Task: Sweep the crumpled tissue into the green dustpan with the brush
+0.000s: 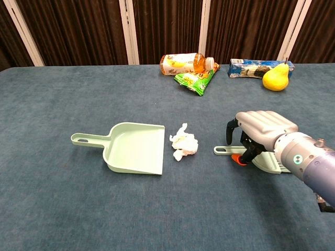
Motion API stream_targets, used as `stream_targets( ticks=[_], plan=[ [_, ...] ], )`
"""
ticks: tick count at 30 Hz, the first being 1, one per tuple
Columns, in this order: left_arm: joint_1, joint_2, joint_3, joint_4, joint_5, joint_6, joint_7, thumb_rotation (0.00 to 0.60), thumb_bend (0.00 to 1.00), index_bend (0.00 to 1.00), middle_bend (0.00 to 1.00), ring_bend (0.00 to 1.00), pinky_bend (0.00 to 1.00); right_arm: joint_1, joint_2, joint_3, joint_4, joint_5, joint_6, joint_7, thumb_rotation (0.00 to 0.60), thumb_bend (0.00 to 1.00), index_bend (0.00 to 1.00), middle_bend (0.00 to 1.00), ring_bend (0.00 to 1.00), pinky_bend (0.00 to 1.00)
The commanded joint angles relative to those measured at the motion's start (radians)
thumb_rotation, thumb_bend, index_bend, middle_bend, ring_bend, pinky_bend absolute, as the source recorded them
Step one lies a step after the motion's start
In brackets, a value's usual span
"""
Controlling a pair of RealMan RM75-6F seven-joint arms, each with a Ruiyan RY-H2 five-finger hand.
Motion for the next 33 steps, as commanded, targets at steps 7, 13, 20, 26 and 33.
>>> stream_targets(
  ticks=[7, 13, 20, 26, 33],
  plan=[
    [-0.001, 0.001, 0.001, -0.003, -0.003, -0.003, 0.001, 0.6, 0.0, 0.0, 0.0, 0.0, 0.0, 0.0, -0.014, -0.002, 0.031, 0.013, -0.012, 0.003, 0.6, 0.39, 0.51, 0.91, 0.92, 0.87],
    [-0.002, 0.002, 0.001, -0.005, -0.006, -0.006, -0.001, 0.6, 0.0, 0.0, 0.0, 0.0, 0.0, -0.004, -0.009, -0.005, 0.023, 0.019, -0.016, 0.001, 0.6, 0.51, 0.74, 0.91, 0.92, 0.87],
    [-0.002, 0.002, 0.001, -0.006, -0.007, -0.007, 0.001, 0.6, 0.0, 0.0, 0.0, 0.0, 0.0, -0.003, 0.012, 0.001, -0.019, -0.001, -0.007, 0.01, 0.6, 0.56, 0.8, 0.91, 0.92, 0.87],
    [-0.005, 0.008, 0.007, -0.009, -0.008, -0.02, 0.014, 0.6, 0.0, 0.0, 0.0, 0.0, 0.0, 0.009, 0.069, 0.048, -0.12, 0.009, -0.01, 0.023, 0.6, 0.56, 0.8, 0.91, 0.92, 0.87],
    [-0.007, 0.014, 0.006, -0.026, -0.028, -0.035, 0.02, 0.6, 0.0, 0.0, 0.0, 0.0, 0.0, 0.018, 0.145, 0.131, -0.256, 0.075, -0.008, 0.062, 0.6, 0.58, 0.83, 0.91, 0.92, 0.87]
  ],
)
